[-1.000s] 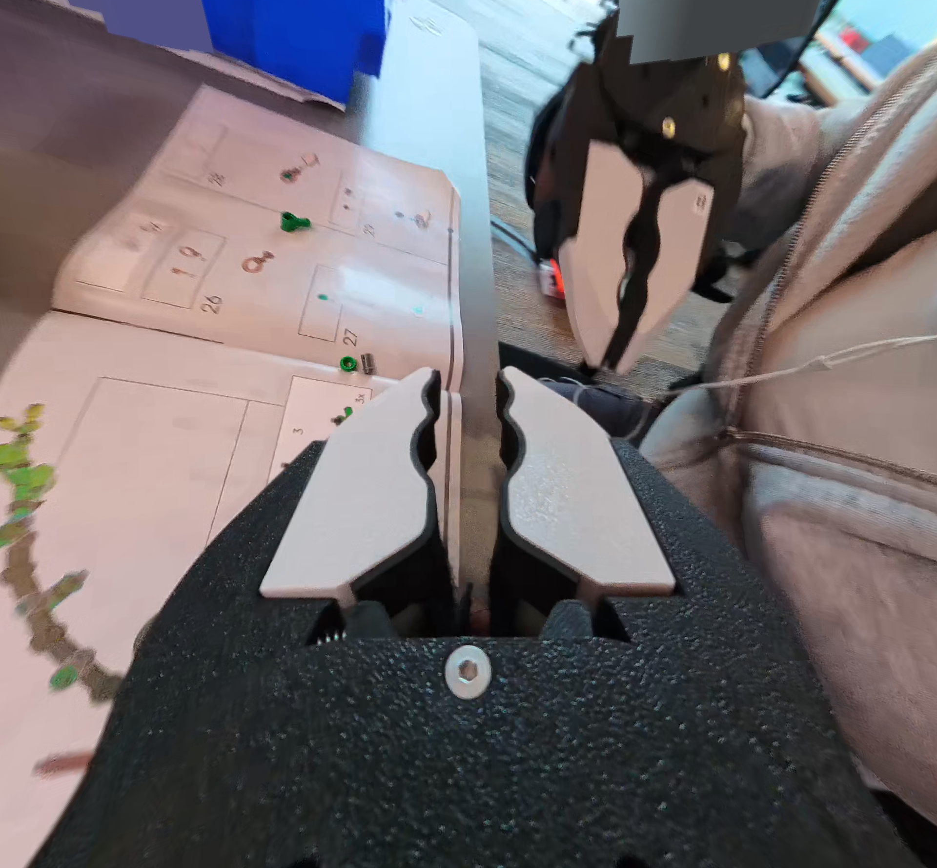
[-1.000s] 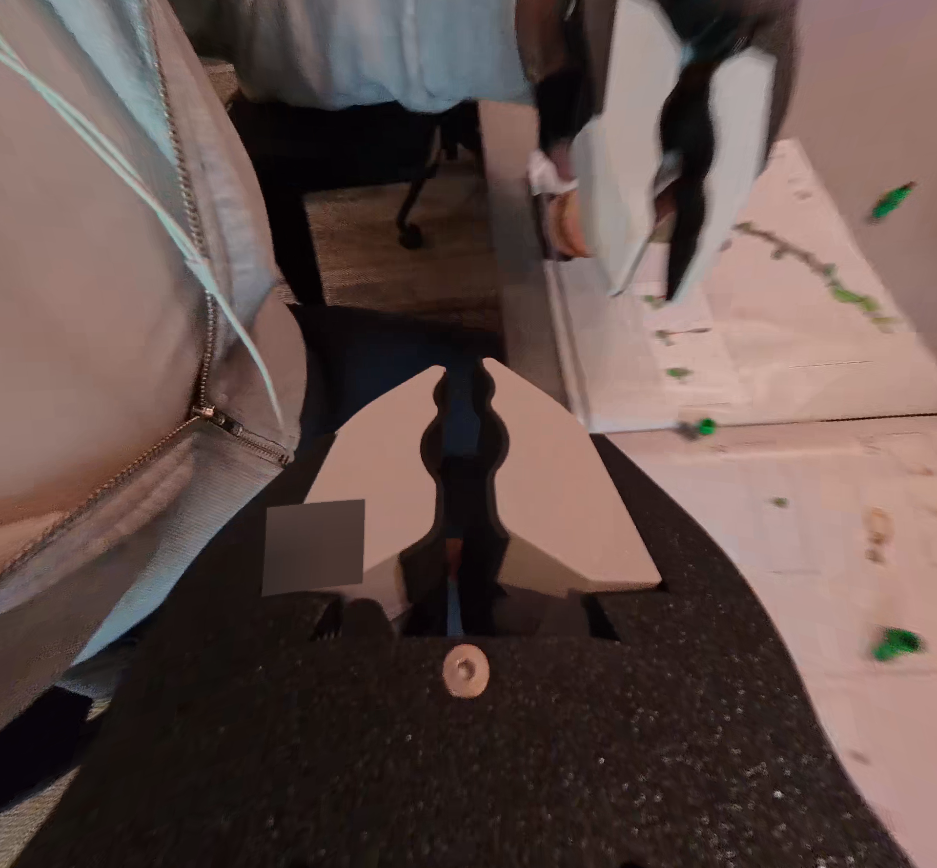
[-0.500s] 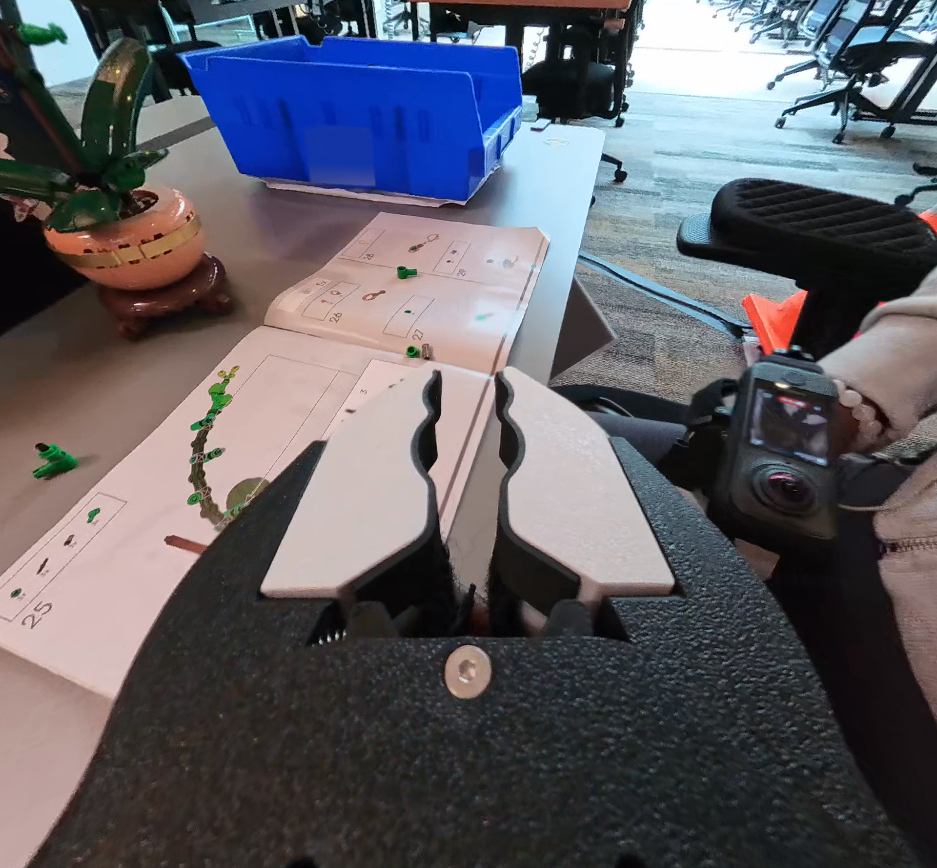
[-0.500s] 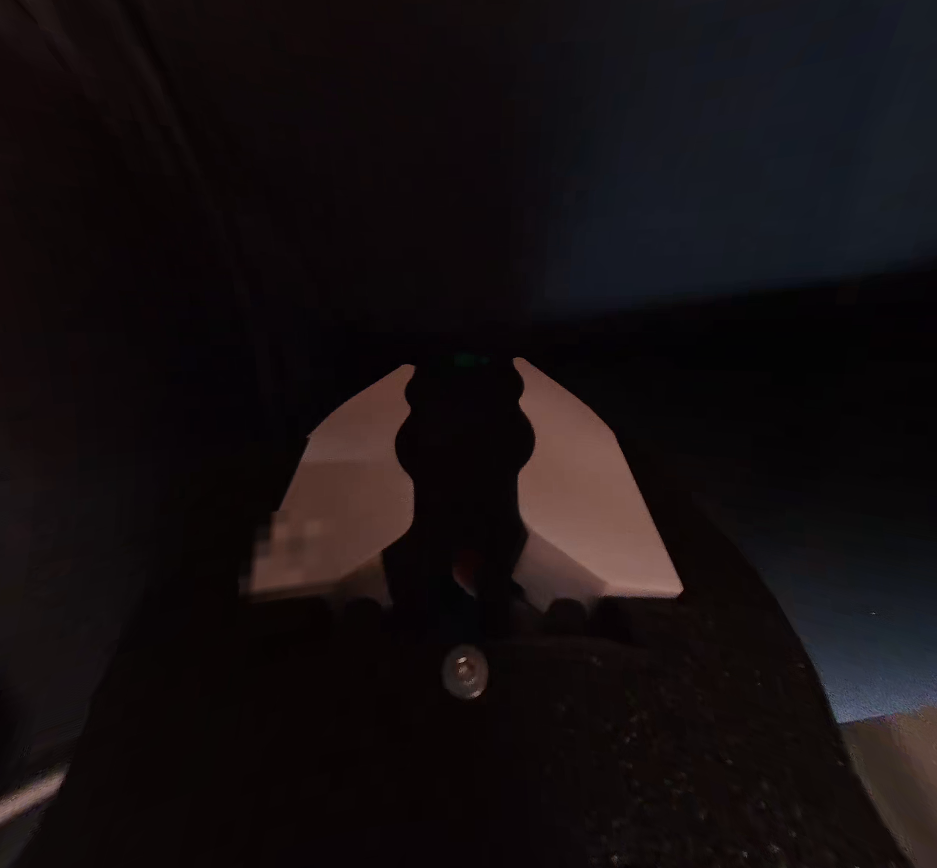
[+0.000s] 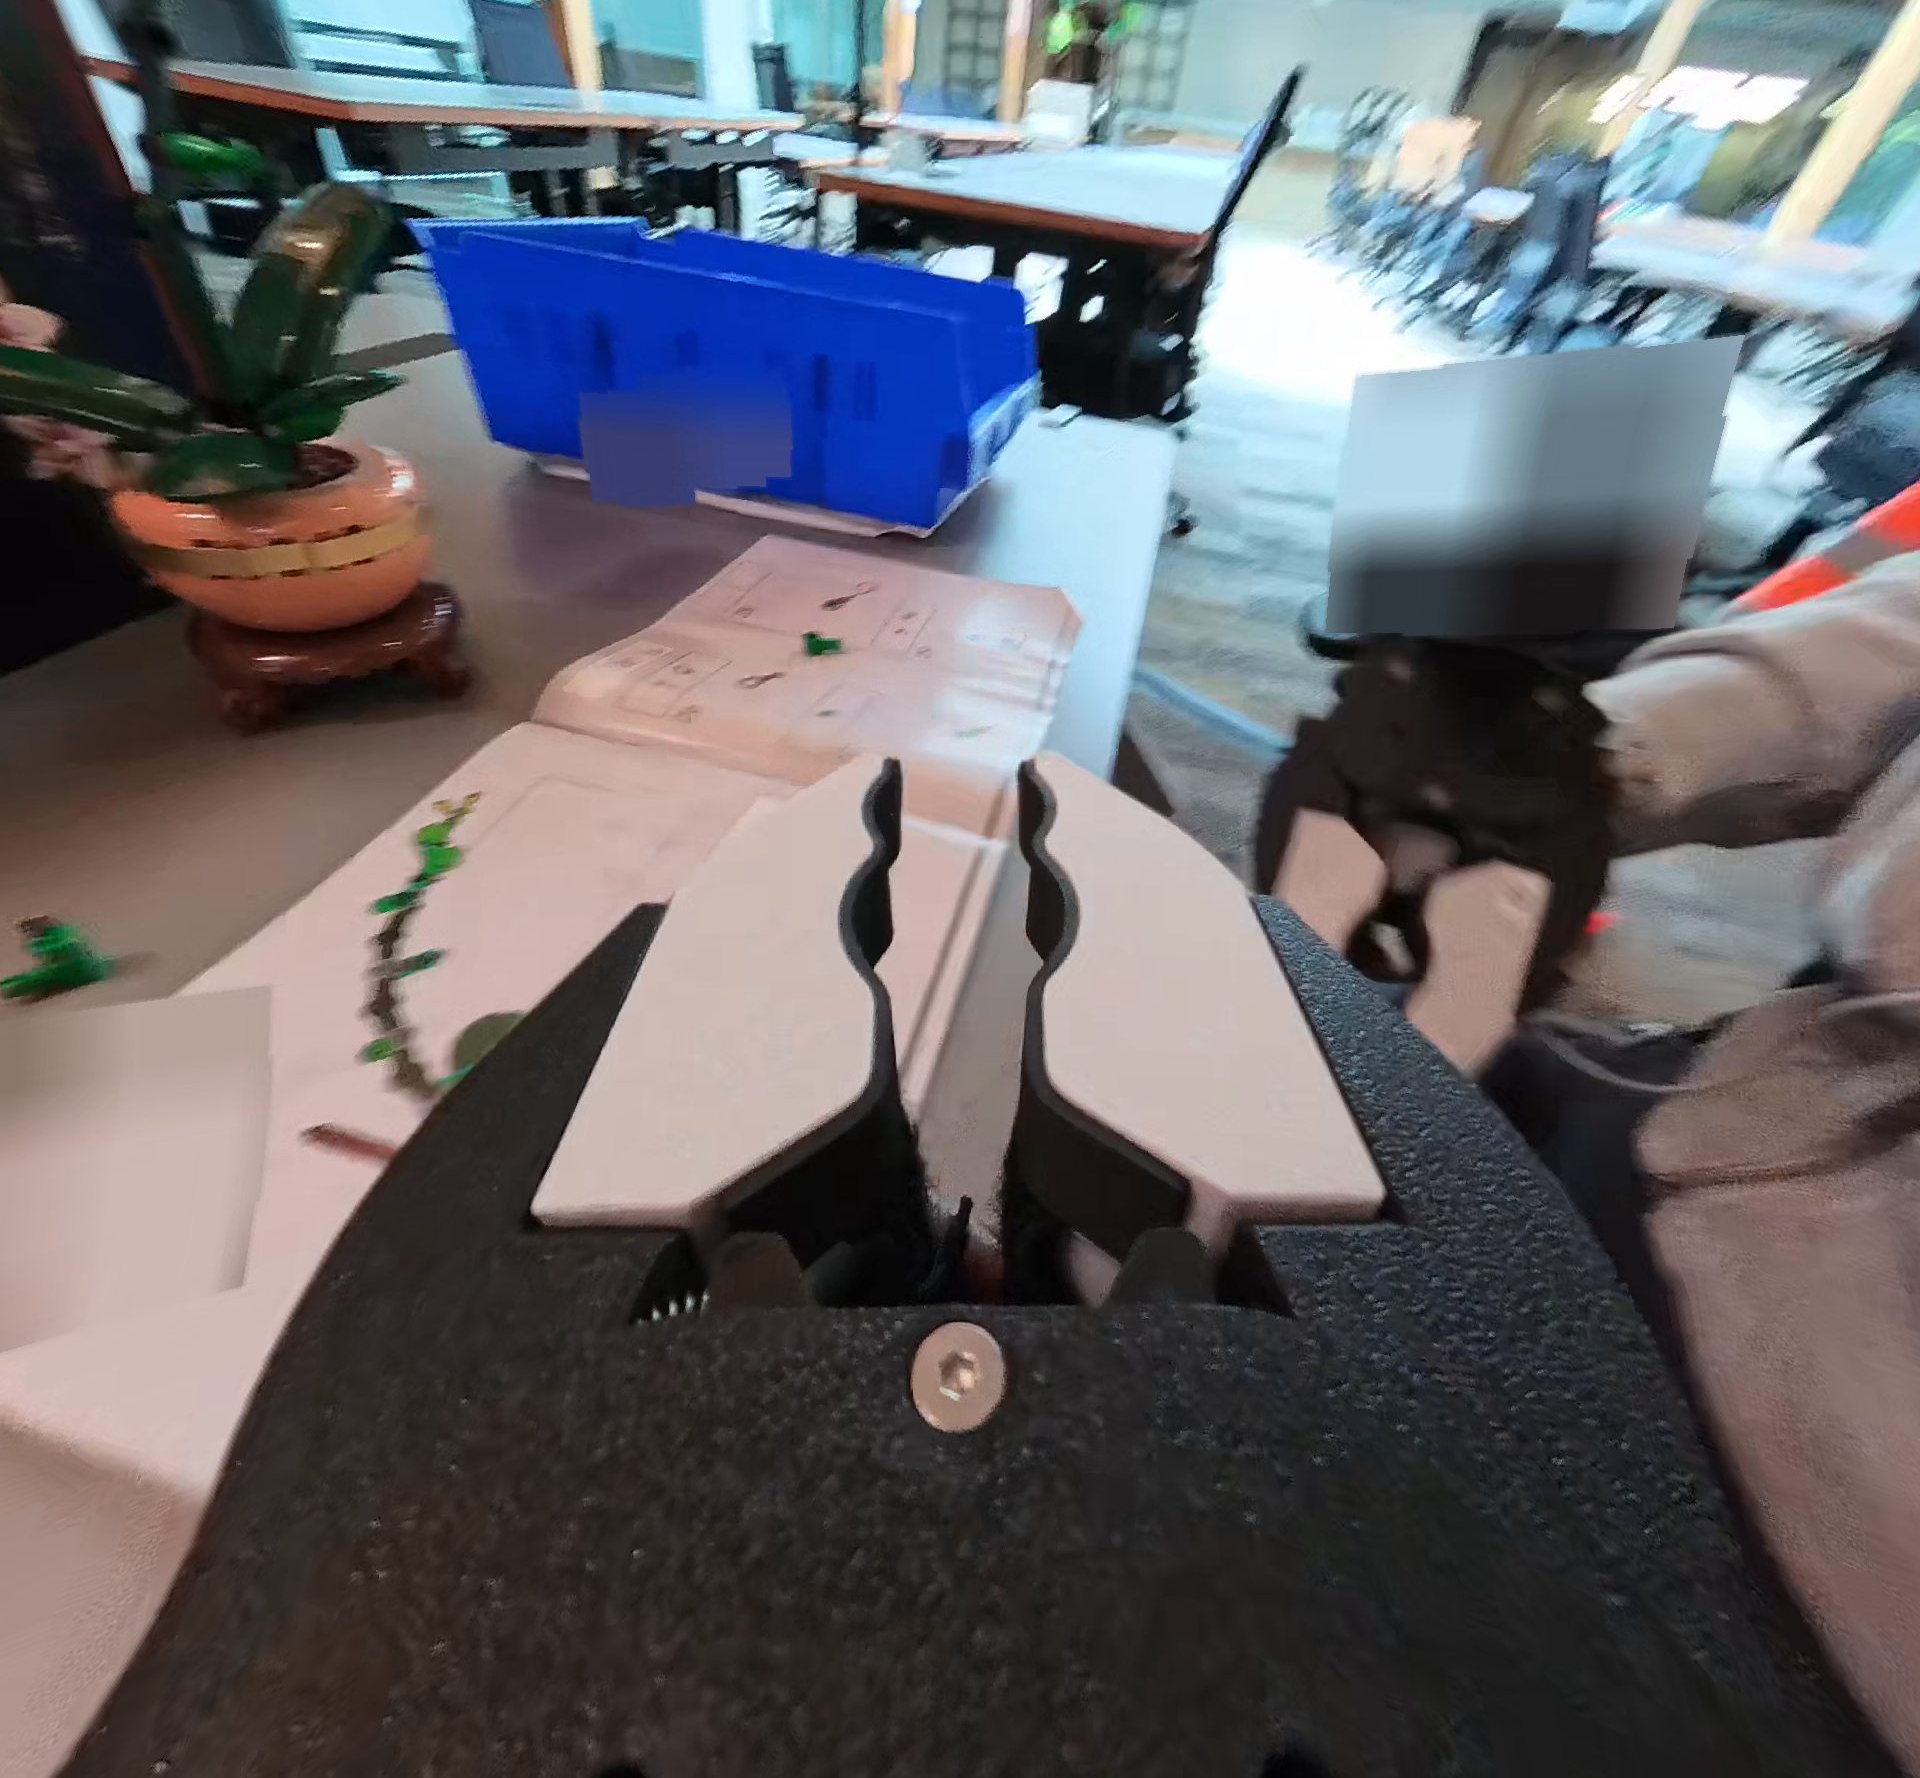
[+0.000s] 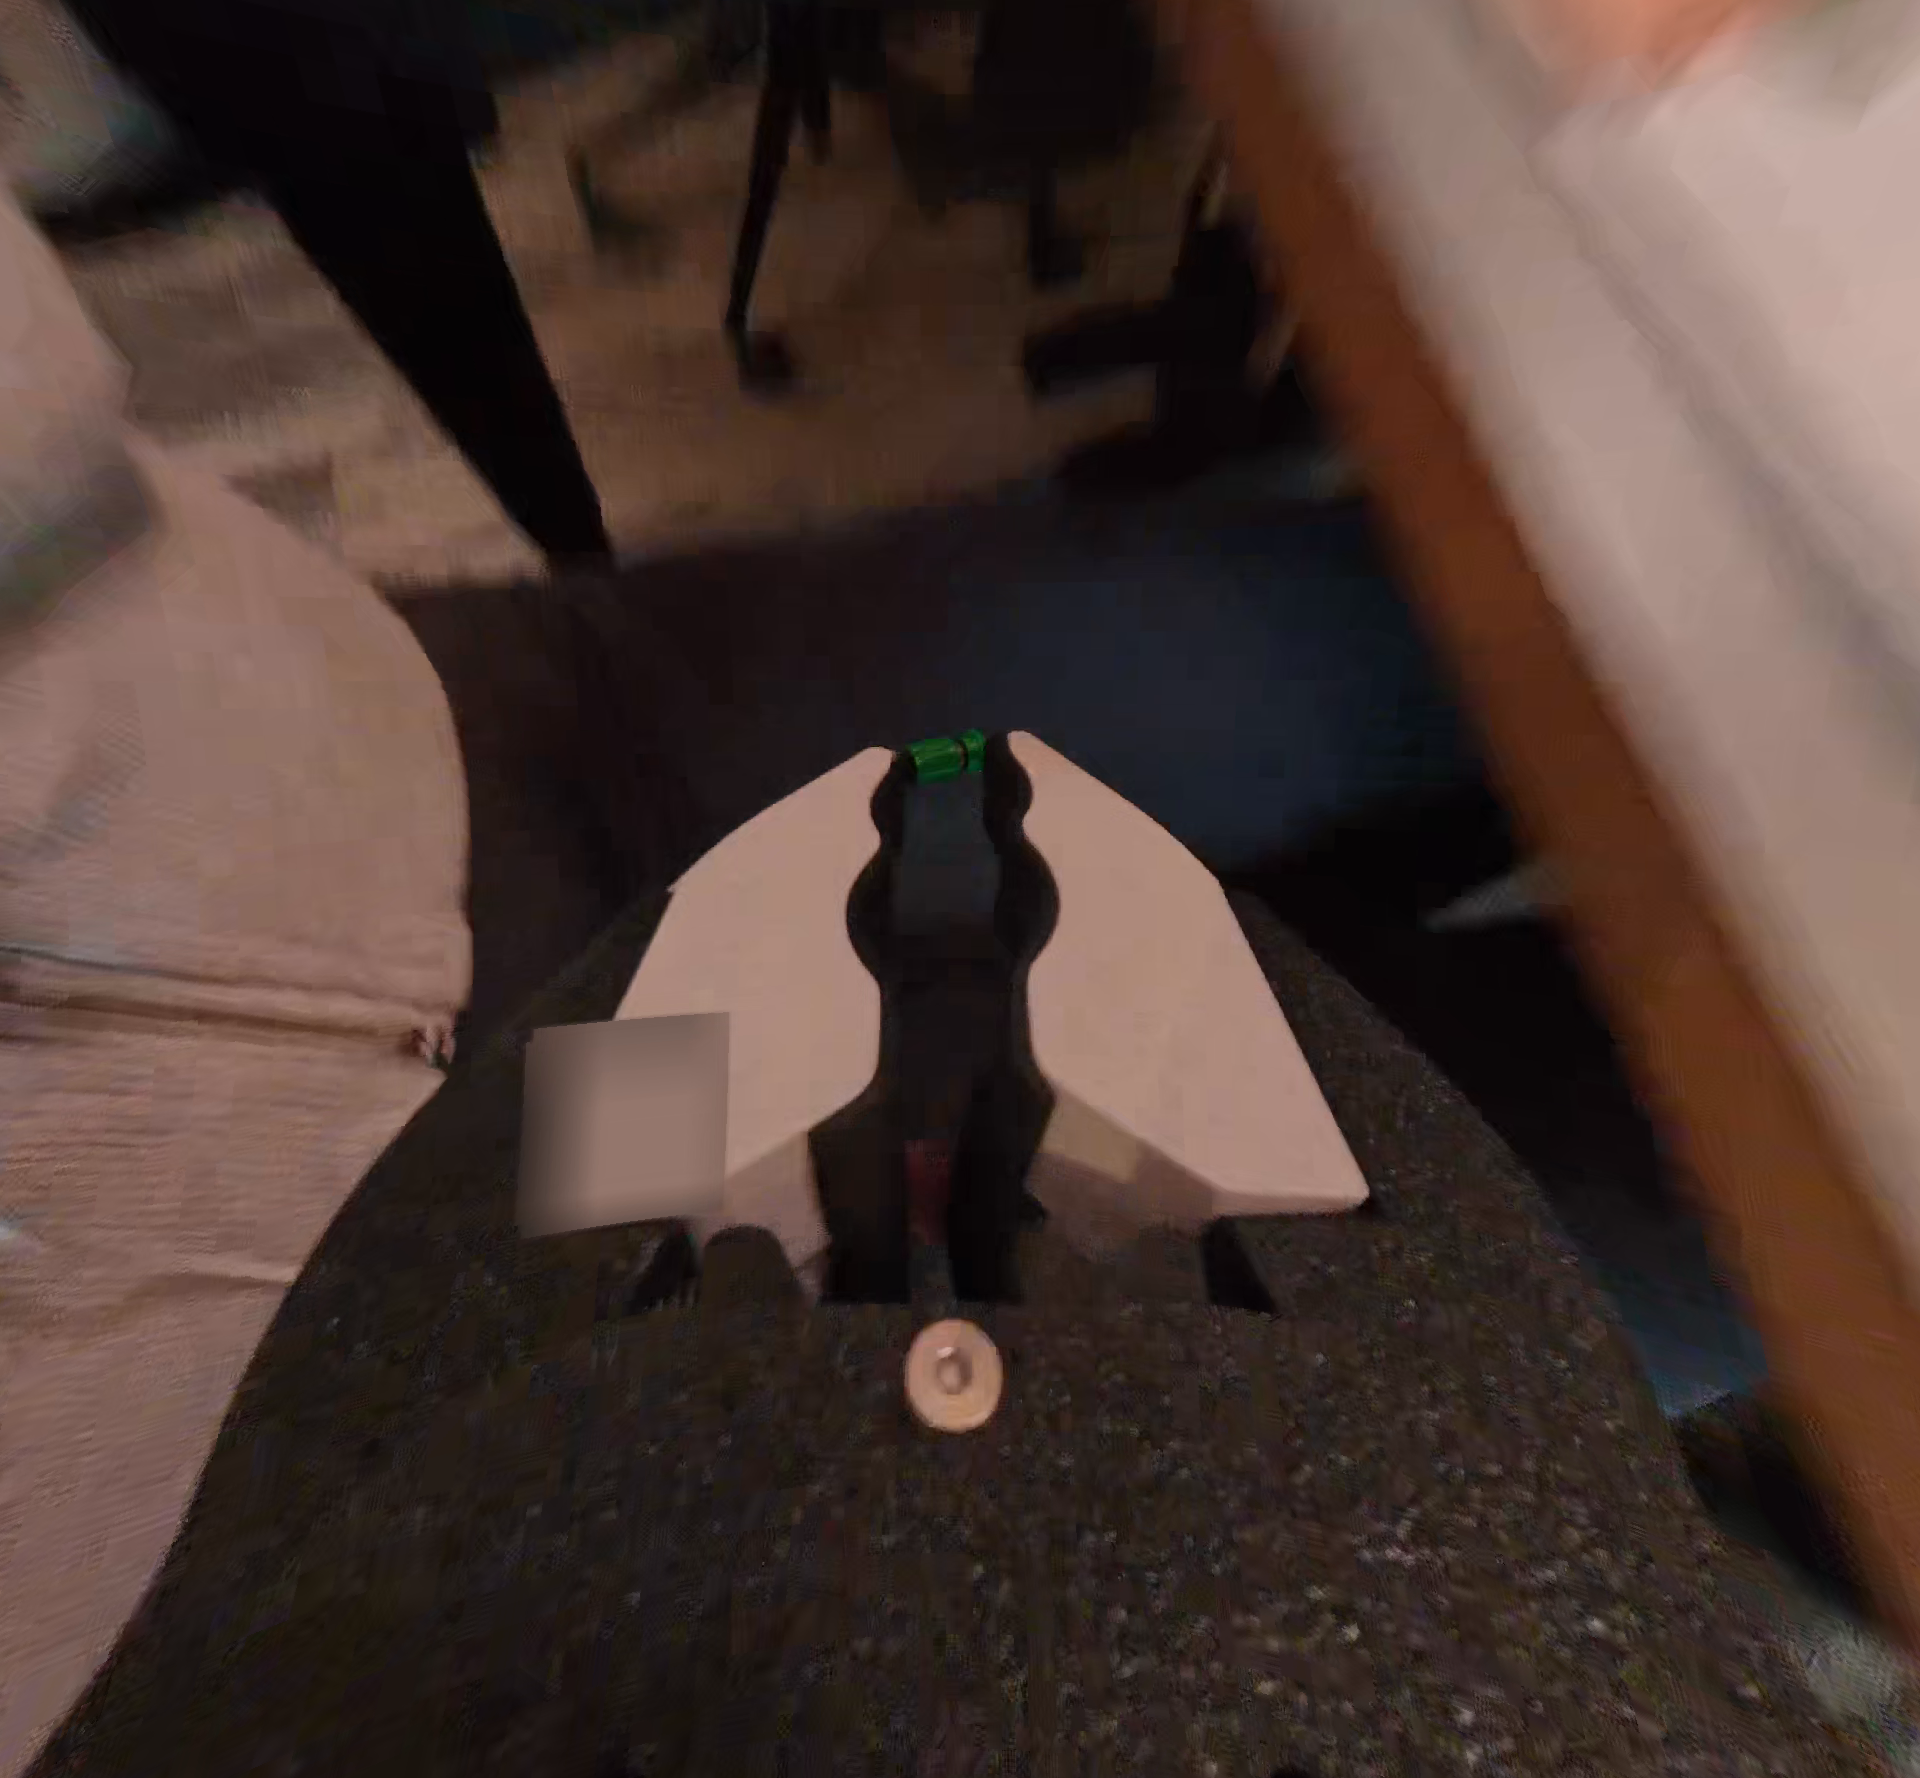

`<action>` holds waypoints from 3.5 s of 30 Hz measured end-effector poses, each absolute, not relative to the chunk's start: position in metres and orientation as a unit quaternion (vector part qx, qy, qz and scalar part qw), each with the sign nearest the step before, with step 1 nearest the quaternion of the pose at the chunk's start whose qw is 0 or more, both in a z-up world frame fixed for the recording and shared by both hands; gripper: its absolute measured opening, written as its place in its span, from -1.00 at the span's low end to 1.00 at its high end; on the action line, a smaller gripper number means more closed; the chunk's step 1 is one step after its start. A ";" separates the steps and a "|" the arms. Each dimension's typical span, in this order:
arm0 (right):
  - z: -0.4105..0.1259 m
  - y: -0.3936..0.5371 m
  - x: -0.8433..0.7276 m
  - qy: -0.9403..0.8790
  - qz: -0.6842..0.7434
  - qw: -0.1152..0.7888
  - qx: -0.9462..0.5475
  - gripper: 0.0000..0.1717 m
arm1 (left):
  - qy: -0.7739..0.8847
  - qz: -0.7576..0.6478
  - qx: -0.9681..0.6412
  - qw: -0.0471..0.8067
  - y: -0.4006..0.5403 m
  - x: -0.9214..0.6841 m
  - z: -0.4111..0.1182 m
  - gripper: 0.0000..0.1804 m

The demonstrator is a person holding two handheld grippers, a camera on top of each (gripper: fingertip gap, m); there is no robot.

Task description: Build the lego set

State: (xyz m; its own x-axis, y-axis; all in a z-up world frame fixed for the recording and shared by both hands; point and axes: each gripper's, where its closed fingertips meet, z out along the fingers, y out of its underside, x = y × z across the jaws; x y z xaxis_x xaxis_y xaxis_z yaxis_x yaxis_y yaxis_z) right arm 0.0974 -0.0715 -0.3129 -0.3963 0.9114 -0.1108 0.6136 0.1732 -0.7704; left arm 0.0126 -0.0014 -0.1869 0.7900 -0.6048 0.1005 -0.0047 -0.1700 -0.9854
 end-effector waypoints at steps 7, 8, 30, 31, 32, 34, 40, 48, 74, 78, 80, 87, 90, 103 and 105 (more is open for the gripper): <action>-0.144 0.000 0.056 -0.639 0.478 0.492 -0.349 -0.84 | 0.147 -0.485 -0.634 0.584 -0.014 0.031 -0.150 -0.77; -0.136 0.007 0.051 -0.638 0.471 0.514 -0.327 -0.84 | 0.130 -0.517 -0.621 0.575 -0.012 0.031 -0.144 -0.77; -0.129 0.061 0.004 -0.638 0.486 0.554 -0.221 -0.84 | 0.026 -0.643 -0.567 0.514 0.055 0.025 -0.130 -0.91; -0.132 0.060 0.002 -0.637 0.486 0.555 -0.224 -0.84 | 0.020 -0.638 -0.567 0.521 0.054 0.023 -0.132 -0.91; -0.135 0.059 0.001 -0.639 0.485 0.552 -0.227 -0.84 | 0.015 -0.631 -0.569 0.527 0.054 0.021 -0.135 -0.92; -0.146 0.057 -0.001 -0.650 0.473 0.546 -0.235 -0.83 | 0.018 -0.604 -0.593 0.532 0.052 0.018 -0.144 -0.93; -0.206 0.067 0.000 -0.753 0.447 0.352 -0.332 -0.68 | 0.163 -0.277 -0.809 0.492 0.056 -0.011 -0.208 -0.93; -0.251 0.063 -0.008 -0.792 0.403 0.226 -0.398 -0.93 | 0.300 -0.151 -0.876 0.346 0.036 -0.009 -0.270 -0.93; -0.264 0.049 -0.008 -0.823 0.374 0.143 -0.403 -0.97 | 0.353 -0.150 -0.869 0.312 0.034 -0.007 -0.272 -0.93; -0.264 0.049 -0.007 -0.837 0.337 0.135 -0.410 -0.98 | 0.351 -0.154 -0.867 0.317 0.034 -0.007 -0.271 -0.93; -0.264 0.048 -0.008 -0.844 0.320 0.135 -0.409 -0.97 | 0.348 -0.158 -0.866 0.321 0.034 -0.007 -0.271 -0.93; -0.265 0.048 -0.008 -0.854 0.279 0.120 -0.423 -0.98 | 0.337 -0.170 -0.862 0.337 0.035 -0.007 -0.271 -0.93; -0.265 0.048 -0.008 -0.858 0.266 0.124 -0.422 -0.97 | 0.334 -0.173 -0.861 0.341 0.035 -0.007 -0.271 -0.93; -0.268 0.046 -0.011 -0.867 0.227 0.124 -0.426 -0.97 | 0.323 -0.189 -0.858 0.353 0.035 -0.007 -0.271 -0.92; -0.268 0.046 -0.011 -0.876 0.201 0.131 -0.418 -0.98 | 0.322 -0.190 -0.857 0.354 0.035 -0.007 -0.271 -0.92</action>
